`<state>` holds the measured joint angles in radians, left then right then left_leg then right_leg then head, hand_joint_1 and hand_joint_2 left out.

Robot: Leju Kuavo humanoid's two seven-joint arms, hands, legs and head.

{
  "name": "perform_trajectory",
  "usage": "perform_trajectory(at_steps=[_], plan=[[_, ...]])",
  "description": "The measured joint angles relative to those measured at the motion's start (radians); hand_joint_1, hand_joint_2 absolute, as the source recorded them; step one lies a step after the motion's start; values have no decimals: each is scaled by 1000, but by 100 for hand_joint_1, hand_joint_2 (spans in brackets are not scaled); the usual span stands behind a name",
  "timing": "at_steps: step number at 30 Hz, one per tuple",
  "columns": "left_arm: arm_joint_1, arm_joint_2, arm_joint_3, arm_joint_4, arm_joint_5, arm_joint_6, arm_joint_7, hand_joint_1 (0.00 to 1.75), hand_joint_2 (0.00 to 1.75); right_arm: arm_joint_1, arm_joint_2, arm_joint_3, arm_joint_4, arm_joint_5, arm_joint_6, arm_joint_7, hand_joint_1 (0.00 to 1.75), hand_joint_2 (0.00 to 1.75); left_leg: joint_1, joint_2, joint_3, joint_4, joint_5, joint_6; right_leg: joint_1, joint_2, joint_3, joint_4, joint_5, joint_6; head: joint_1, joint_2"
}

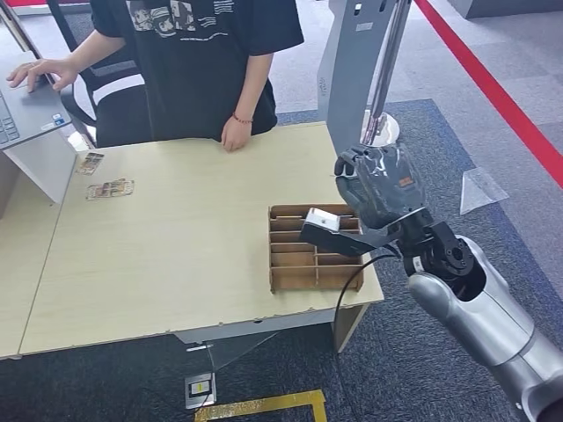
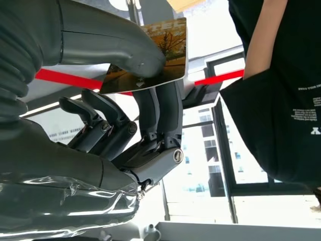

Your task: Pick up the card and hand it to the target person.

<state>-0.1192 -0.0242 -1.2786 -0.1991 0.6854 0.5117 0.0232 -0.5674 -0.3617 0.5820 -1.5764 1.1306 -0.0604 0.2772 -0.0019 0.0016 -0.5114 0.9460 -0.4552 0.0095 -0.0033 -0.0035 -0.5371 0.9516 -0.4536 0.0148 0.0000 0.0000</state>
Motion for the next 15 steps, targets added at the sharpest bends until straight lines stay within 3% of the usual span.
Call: perform_trajectory(at_steps=[15], plan=[[0,0,0,0,0,0,0,0,175,0,0,0,0,0,0,0,175,175,0,-2,-1,1,0,0,0,-2,-1,1,-1,0,0,0]])
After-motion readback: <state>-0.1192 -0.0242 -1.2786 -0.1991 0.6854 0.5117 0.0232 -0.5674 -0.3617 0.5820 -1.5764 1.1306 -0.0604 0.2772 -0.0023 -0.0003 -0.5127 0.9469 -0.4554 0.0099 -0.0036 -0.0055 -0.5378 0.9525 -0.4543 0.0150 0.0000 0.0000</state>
